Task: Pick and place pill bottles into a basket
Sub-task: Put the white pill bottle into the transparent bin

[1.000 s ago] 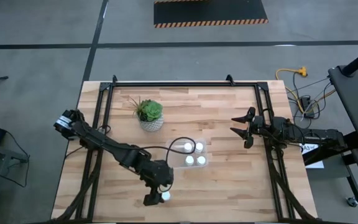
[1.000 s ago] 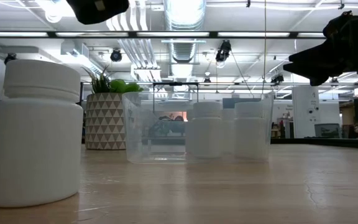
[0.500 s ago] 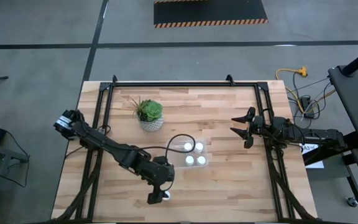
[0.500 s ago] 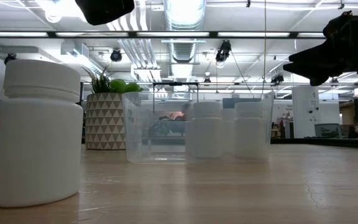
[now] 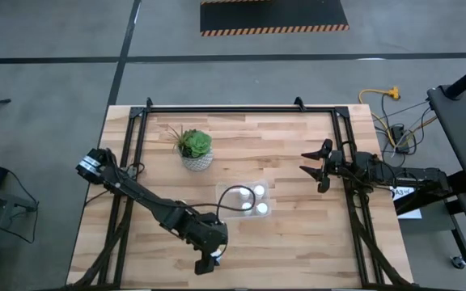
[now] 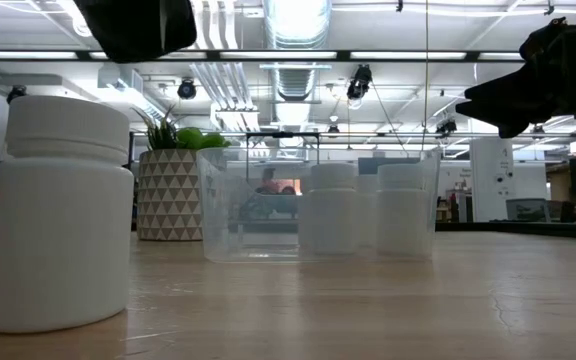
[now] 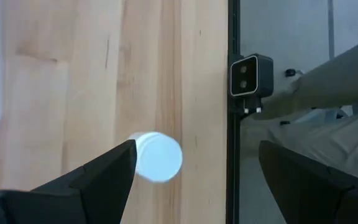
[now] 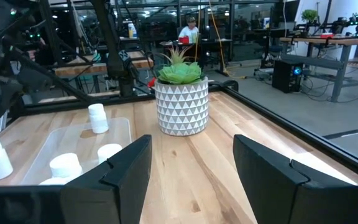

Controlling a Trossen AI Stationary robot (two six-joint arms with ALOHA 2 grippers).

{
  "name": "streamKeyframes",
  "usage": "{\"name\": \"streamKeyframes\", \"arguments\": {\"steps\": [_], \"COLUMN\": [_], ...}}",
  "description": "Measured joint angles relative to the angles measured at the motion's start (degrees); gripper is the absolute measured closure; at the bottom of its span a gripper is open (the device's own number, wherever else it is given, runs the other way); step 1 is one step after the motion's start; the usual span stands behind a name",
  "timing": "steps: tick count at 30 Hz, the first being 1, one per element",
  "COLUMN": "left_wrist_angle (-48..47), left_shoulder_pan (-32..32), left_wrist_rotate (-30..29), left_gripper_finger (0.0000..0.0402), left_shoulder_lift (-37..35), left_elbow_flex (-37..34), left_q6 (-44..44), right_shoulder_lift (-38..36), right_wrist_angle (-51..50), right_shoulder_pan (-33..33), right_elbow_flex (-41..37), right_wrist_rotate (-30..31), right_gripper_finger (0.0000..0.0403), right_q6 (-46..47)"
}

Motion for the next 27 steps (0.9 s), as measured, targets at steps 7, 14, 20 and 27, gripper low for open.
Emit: {"name": "streamKeyframes", "arguments": {"steps": [7, 14, 20, 27], "left_wrist_angle": [0.0, 0.0, 0.0, -0.4], "left_shoulder_pan": [-0.2, -0.2, -0.2, -0.2], "left_wrist_rotate": [-0.3, -0.3, -0.4, -0.5], "left_gripper_finger": [0.0083, 0.0083, 0.0083, 0.0084], "left_shoulder_lift": [3.1, 4.8, 6.3, 8.0], "left_elbow_flex": [0.1, 0.1, 0.1, 0.1], "left_q6": [-0.4, -1.9, -1.9, -1.9], "right_shoulder_lift": [0.0, 0.0, 0.0, 0.0], "right_wrist_angle": [0.0, 0.0, 0.0, 0.0], "right_shoulder_pan": [0.0, 0.0, 0.0, 0.0], "right_elbow_flex": [0.0, 0.0, 0.0, 0.0], "right_wrist_rotate": [0.0, 0.0, 0.0, 0.0], "right_gripper_finger": [0.0188, 0.0188, 0.0188, 0.0188], "right_q6": [0.0, 0.0, 0.0, 0.0]}}
